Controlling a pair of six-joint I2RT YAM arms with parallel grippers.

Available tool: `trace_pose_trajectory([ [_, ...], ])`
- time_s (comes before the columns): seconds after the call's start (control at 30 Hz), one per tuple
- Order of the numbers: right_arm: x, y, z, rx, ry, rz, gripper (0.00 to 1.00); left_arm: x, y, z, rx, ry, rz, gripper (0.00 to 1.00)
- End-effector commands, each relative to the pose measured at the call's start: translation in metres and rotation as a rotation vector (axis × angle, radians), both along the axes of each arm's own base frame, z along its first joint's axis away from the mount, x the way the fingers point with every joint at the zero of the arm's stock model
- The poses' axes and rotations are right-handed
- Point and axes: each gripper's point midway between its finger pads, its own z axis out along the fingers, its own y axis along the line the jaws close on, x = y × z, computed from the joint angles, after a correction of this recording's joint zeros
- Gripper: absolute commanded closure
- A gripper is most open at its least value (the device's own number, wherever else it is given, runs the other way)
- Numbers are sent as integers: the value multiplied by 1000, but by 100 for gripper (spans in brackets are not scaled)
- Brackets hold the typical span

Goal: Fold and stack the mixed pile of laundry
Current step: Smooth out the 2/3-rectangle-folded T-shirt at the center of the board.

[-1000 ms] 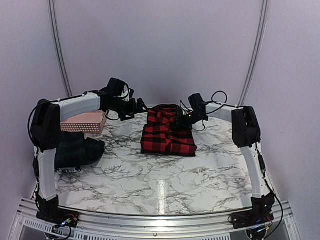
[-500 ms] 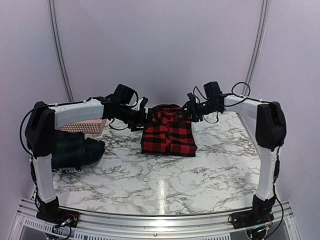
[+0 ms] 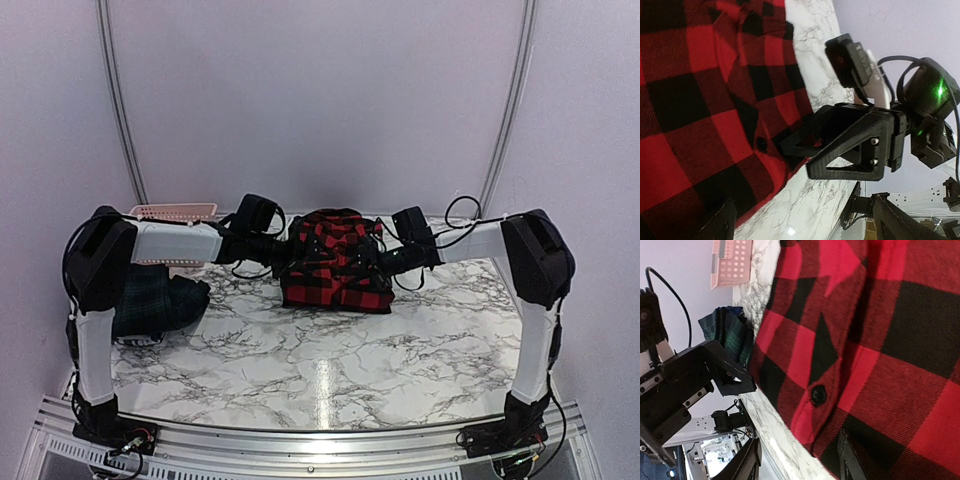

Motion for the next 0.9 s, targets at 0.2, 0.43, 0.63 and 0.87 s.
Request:
trace_pose_trajectory([
  [0.2,-54,-15,-67,-10,146,-3,49,-61,26,-101,114,184,-6,1],
  [0.43,-60,-14,-25,30,50,61,49,-66,29,-57,93,58,-50,1],
  [0.63,-40,-5,36,91,-74,49,47,-53,11,0,50,-39,-78,1],
  [0.87,-9,12,23,178,-6,-33,47,-16,-30,-3,-61,8,-21,1],
])
